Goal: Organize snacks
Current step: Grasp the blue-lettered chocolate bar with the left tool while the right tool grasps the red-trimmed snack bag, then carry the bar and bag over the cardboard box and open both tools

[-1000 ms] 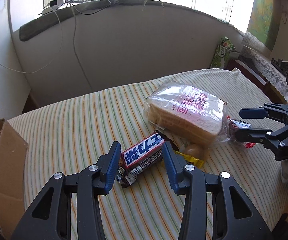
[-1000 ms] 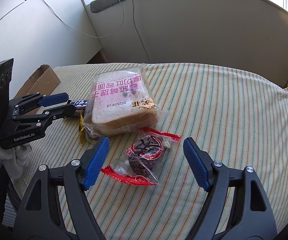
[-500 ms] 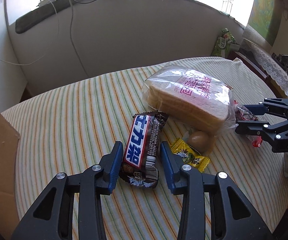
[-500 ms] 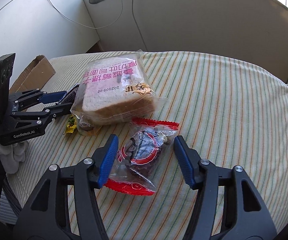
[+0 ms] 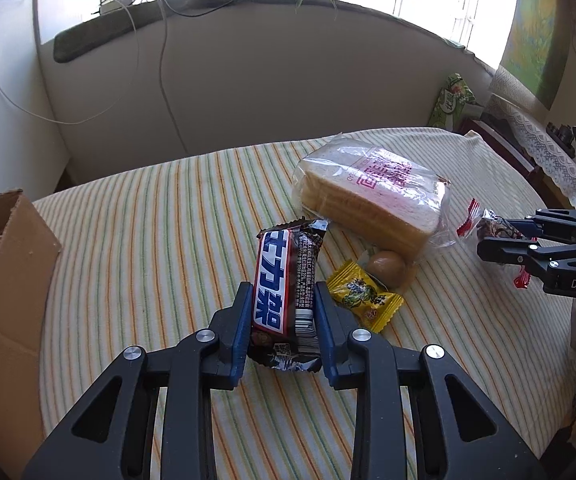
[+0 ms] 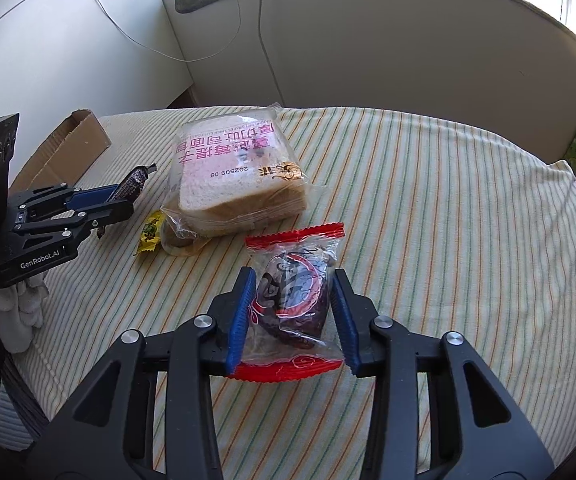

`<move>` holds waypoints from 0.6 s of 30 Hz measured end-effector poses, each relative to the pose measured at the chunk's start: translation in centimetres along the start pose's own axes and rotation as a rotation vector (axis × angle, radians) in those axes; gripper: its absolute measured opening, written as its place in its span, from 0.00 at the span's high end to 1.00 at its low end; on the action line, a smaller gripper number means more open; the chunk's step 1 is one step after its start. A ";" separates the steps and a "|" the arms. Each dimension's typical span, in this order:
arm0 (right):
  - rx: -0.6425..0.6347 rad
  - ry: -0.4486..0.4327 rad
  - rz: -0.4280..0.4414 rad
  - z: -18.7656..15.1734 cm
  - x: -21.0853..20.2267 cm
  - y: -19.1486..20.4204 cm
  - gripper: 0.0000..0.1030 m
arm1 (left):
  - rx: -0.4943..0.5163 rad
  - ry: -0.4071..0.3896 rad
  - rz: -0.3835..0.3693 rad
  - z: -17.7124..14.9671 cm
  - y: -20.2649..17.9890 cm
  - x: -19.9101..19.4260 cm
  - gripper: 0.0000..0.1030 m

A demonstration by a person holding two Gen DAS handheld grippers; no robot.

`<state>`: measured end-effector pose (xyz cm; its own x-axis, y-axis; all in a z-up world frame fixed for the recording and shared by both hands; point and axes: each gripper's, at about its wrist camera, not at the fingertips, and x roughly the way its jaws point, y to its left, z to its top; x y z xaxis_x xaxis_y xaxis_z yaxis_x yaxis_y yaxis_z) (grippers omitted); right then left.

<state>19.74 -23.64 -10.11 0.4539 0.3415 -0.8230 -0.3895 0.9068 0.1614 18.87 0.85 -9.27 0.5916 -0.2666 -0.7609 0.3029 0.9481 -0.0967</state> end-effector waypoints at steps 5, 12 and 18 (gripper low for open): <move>-0.002 -0.029 0.000 -0.2 -1.7 0.7 0.61 | -0.014 -0.050 0.017 -0.5 0.4 -2.7 0.73; -0.046 -0.076 0.023 0.7 -3.6 3.2 0.61 | -0.032 -0.120 0.059 -1.1 1.3 -6.4 0.73; -0.103 -0.116 0.071 2.4 -4.0 7.2 0.61 | -0.071 -0.165 0.104 -2.0 3.1 -9.2 0.73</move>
<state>17.06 -17.90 -4.40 0.5099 0.4354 -0.7420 -0.5015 0.8512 0.1548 12.84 6.59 -3.82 0.7329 -0.1860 -0.6544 0.1837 0.9803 -0.0729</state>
